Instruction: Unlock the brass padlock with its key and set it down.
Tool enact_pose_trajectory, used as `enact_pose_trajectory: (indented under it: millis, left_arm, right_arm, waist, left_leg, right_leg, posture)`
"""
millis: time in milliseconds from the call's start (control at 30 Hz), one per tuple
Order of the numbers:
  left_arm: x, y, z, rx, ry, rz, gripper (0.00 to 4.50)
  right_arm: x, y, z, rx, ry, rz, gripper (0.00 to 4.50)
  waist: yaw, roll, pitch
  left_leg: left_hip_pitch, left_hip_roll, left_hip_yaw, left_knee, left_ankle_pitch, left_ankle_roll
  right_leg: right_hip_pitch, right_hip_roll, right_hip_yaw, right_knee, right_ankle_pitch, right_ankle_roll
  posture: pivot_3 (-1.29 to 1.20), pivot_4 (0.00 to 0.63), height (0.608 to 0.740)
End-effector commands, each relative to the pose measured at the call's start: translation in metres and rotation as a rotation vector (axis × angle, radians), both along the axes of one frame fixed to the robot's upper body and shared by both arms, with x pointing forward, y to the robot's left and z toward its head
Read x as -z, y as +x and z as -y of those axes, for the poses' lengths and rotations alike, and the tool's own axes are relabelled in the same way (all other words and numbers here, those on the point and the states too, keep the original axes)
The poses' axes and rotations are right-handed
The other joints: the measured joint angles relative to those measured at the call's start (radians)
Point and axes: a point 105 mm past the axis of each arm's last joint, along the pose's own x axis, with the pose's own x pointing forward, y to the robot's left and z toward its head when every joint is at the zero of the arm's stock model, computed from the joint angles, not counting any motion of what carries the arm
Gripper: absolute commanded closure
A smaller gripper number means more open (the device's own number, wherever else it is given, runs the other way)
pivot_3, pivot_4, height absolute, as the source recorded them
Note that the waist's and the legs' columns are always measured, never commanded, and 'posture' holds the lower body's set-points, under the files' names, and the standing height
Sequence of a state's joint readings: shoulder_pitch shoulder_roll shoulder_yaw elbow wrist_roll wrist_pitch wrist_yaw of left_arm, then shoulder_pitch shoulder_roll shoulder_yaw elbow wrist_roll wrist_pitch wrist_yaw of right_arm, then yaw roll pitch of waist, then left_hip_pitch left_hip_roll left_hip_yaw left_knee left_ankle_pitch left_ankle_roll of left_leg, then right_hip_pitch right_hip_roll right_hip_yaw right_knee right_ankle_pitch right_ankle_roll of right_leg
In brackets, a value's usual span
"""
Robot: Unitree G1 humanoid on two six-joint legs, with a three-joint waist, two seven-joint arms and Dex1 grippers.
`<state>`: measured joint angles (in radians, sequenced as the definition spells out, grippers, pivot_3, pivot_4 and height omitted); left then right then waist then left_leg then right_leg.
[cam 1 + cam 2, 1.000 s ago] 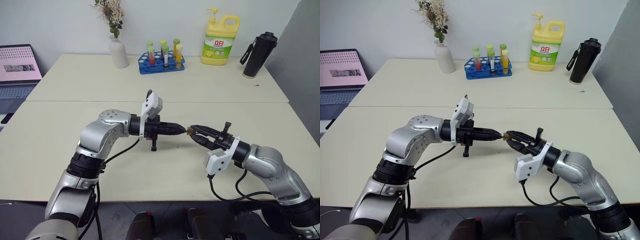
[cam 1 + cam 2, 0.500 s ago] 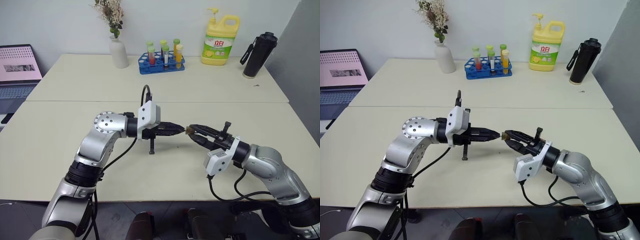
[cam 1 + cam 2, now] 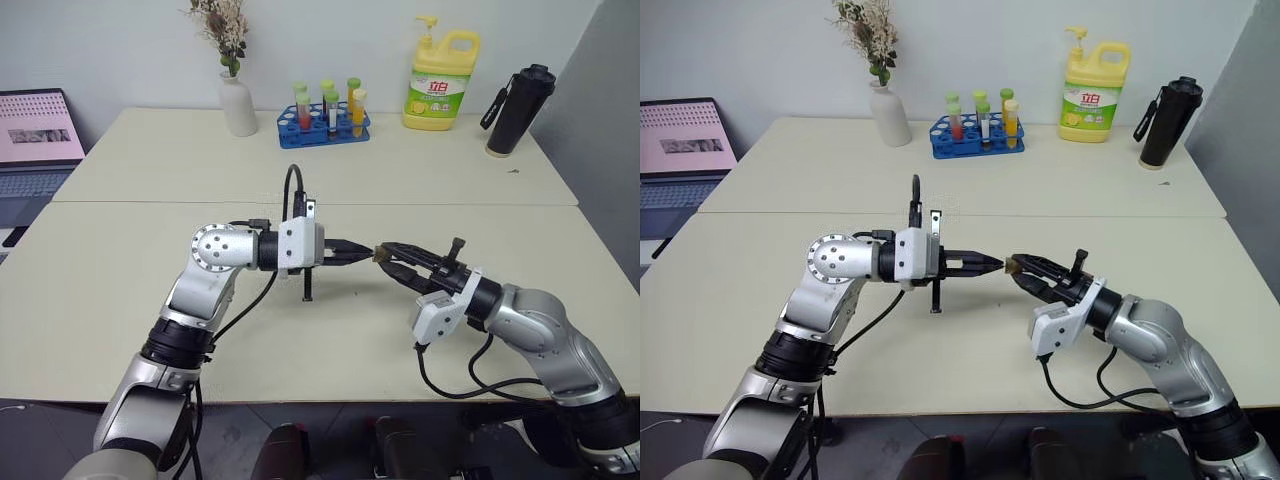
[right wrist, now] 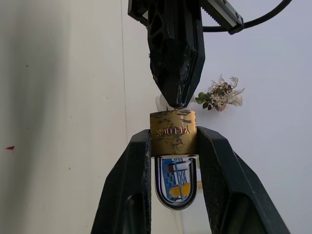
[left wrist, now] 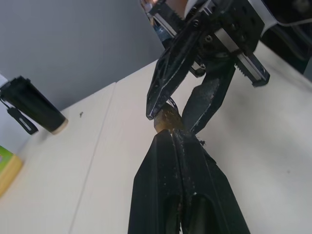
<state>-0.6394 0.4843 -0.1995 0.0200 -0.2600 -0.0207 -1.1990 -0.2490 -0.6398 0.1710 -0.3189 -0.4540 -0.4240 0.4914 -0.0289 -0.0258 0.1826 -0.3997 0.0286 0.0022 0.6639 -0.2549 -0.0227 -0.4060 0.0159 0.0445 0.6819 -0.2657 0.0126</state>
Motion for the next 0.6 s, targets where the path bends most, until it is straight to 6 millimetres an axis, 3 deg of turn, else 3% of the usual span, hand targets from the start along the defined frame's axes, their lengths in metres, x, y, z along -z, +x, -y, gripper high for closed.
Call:
enact_pose_trajectory:
  millis: [33, 233, 467, 600]
  left_arm:
    - [-0.009, -0.002, 0.005, 0.001, -0.023, -0.069, 4.09]
    - [-0.006, 0.003, -0.008, -0.081, -0.032, -0.394, 2.25]
    - [-0.015, -0.009, -0.010, -0.071, -0.056, -0.522, 0.02]
    - [-0.016, -0.012, -0.008, -0.086, -0.069, -0.571, 0.00]
  right_arm:
    - [-0.019, 0.000, 0.001, 0.001, 0.043, 0.069, 3.57]
    - [-0.018, 0.002, 0.004, -0.003, 0.027, 0.067, 3.57]
    - [-0.018, 0.003, 0.000, -0.019, 0.020, 0.070, 3.57]
    - [-0.017, 0.002, -0.003, -0.032, 0.015, 0.073, 3.57]
  waist:
    - [0.000, 0.000, 0.000]
    - [0.000, 0.000, 0.000]
    - [0.000, 0.000, 0.000]
    - [0.000, 0.000, 0.000]
  left_leg:
    - [0.000, 0.000, 0.000, 0.000, 0.000, 0.000]
    - [0.000, 0.000, -0.001, 0.000, 0.000, 0.000]
    - [0.000, 0.001, -0.001, 0.000, 0.000, 0.000]
    - [0.000, 0.001, -0.001, 0.000, 0.000, 0.000]
  right_leg:
    - [0.000, 0.000, 0.000, 0.000, 0.000, 0.000]
    - [0.000, 0.000, 0.000, 0.000, 0.000, 0.001]
    - [0.000, 0.000, 0.000, 0.000, 0.000, 0.001]
    - [0.000, 0.000, 0.000, 0.000, 0.000, 0.001]
  posture:
    - [0.00, 0.150, 0.740]
    - [0.00, 0.150, 0.740]
    - [0.00, 0.150, 0.740]
    - [0.00, 0.150, 0.740]
